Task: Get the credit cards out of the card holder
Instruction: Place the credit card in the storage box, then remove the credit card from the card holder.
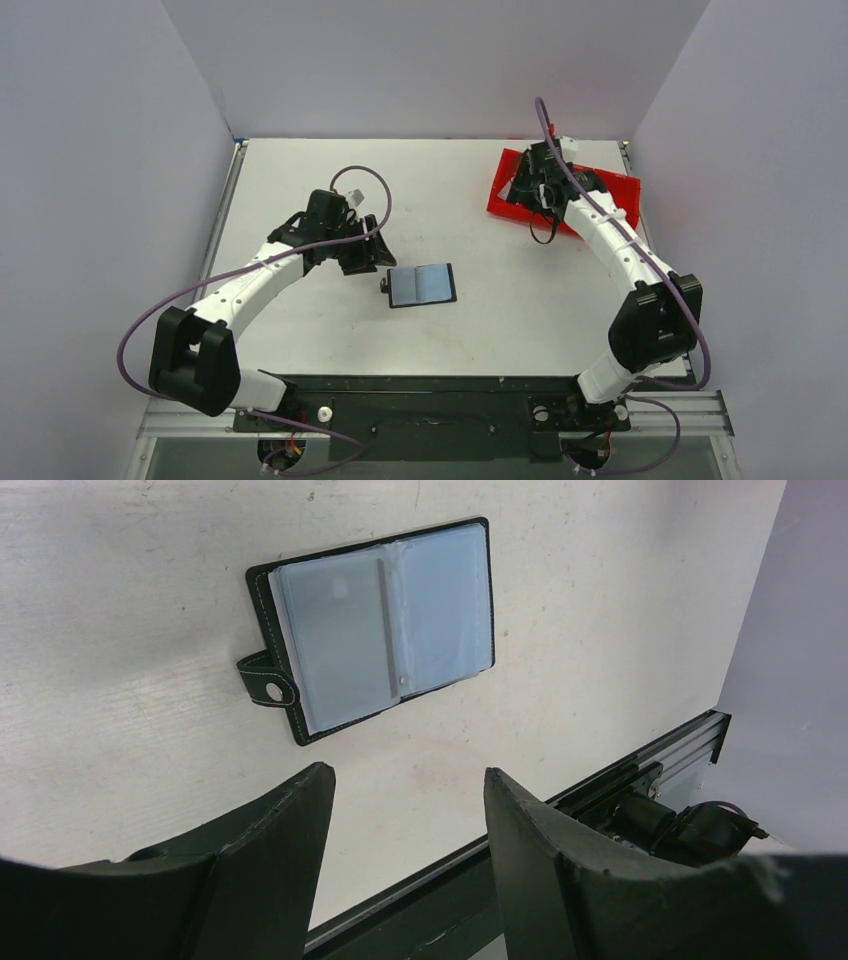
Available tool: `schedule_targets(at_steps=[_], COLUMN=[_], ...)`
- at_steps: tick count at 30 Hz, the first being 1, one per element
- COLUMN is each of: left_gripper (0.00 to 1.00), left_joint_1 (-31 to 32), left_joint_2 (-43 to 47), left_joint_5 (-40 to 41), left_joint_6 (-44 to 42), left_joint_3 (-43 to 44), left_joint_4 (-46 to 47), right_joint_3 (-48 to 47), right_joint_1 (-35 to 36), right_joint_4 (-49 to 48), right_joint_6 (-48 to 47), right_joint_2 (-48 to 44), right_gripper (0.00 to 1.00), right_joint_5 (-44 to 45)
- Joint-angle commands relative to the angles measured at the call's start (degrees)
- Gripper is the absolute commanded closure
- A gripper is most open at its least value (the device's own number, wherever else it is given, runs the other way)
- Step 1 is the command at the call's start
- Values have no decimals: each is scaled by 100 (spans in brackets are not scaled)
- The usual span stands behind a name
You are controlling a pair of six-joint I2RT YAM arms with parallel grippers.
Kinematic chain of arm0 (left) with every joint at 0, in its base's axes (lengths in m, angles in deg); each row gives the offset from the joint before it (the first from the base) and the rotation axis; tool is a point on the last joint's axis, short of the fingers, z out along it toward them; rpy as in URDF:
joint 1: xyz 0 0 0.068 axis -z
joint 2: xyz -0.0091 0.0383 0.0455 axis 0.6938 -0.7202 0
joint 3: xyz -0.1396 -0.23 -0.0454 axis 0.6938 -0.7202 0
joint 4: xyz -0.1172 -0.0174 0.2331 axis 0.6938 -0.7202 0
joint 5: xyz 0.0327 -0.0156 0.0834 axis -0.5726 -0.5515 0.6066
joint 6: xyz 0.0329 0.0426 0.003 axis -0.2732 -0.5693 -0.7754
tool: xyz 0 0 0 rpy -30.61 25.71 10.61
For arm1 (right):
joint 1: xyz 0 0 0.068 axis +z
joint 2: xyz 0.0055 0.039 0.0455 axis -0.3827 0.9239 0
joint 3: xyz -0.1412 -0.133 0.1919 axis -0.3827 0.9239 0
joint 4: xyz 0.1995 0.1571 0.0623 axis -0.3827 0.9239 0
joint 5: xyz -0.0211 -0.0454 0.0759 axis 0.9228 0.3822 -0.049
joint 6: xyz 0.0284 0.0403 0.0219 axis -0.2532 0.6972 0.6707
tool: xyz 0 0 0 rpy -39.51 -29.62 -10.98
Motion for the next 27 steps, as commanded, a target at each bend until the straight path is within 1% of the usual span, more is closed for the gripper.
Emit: schedule_targets(at_steps=[1, 5, 13, 21, 27], left_gripper=[46, 46, 46, 46, 46], left_joint_1=[-37, -37, -37, -95, -193], left_joint_2=[134, 104, 67, 104, 182], left_joint_5=[97, 167, 354, 580, 628], left_joint_6=[25, 51, 95, 120, 98], left_joint_3=[-66, -134, -200, -254, -409], left_joint_4=[252, 298, 285, 191, 152], right_joint_3=[492, 1040, 1508, 1506, 1350], right_joint_1=[393, 826, 1828, 2841, 3298], right_joint_4=[-644, -931, -1286, -1538, -1665], right_joint_6=[394, 664, 1062, 1386, 1527], right_joint_2=[-600, -837, -837, -248, 289], right_gripper=[39, 39, 39, 40, 43], right_joint_5=[-318, -387, -290, -156, -203])
